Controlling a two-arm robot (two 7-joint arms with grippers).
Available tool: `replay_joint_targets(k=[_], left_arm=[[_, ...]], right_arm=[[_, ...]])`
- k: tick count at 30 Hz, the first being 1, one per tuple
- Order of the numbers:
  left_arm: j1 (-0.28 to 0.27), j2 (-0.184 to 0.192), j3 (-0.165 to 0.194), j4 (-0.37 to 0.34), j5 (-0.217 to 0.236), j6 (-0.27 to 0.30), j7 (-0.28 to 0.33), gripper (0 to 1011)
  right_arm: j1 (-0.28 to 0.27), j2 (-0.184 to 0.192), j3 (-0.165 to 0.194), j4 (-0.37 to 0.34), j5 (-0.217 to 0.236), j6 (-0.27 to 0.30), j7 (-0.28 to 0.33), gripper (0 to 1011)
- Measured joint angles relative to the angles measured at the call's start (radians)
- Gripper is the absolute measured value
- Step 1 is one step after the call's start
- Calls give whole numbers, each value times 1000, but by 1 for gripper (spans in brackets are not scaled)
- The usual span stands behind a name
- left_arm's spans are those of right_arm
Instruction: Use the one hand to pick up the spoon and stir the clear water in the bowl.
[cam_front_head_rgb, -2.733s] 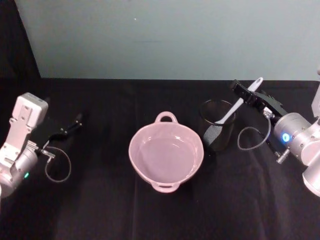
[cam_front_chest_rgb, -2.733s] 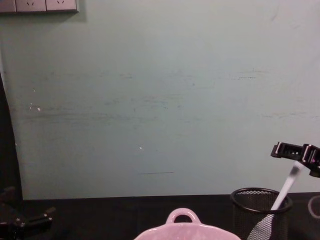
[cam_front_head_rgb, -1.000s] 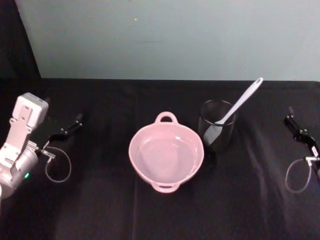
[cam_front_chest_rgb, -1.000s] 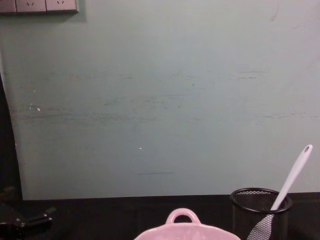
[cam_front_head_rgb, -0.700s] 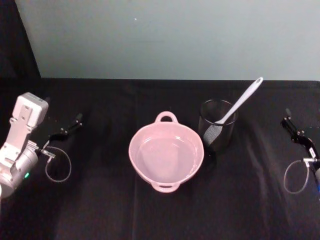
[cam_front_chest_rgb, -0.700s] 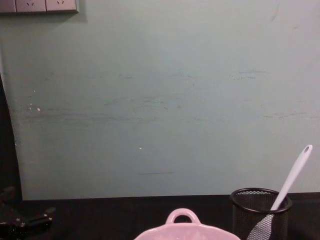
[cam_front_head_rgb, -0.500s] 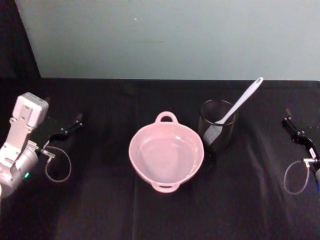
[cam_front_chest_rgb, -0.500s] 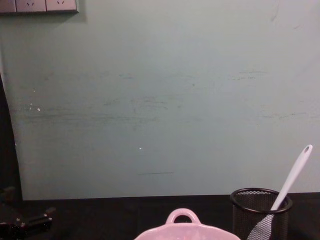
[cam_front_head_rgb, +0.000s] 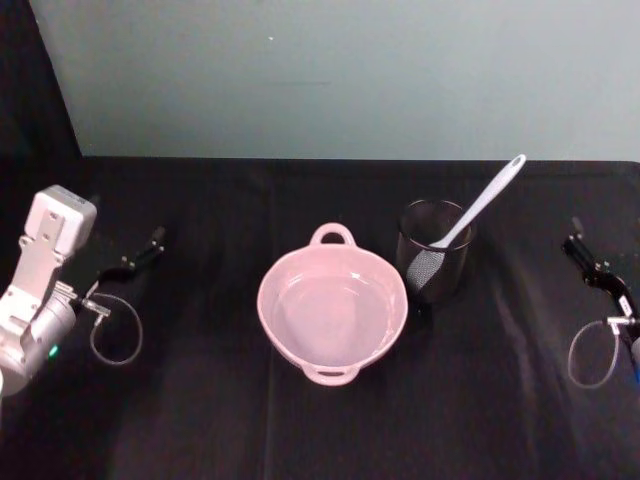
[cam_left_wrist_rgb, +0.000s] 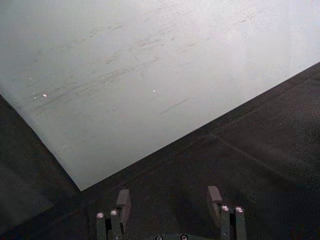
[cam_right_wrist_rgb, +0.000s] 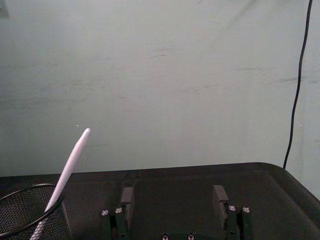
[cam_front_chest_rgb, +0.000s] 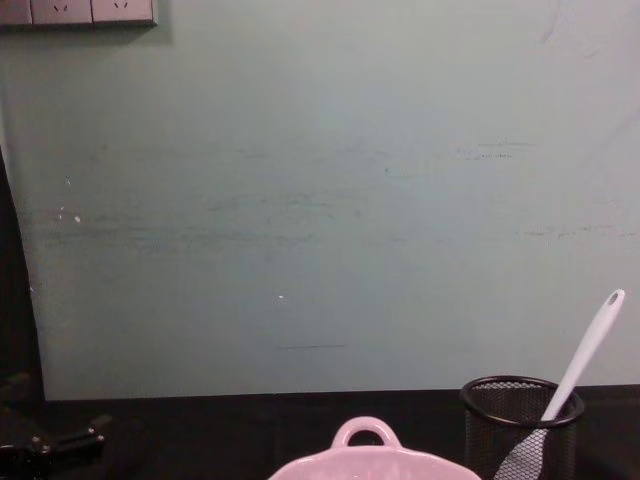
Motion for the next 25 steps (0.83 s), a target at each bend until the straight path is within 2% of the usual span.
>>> replay_joint_targets(k=[25], left_arm=[[0, 0, 0, 0, 0, 0, 0, 1011]], right_arm=[[0, 1, 0, 0, 1, -1, 0, 1003]])
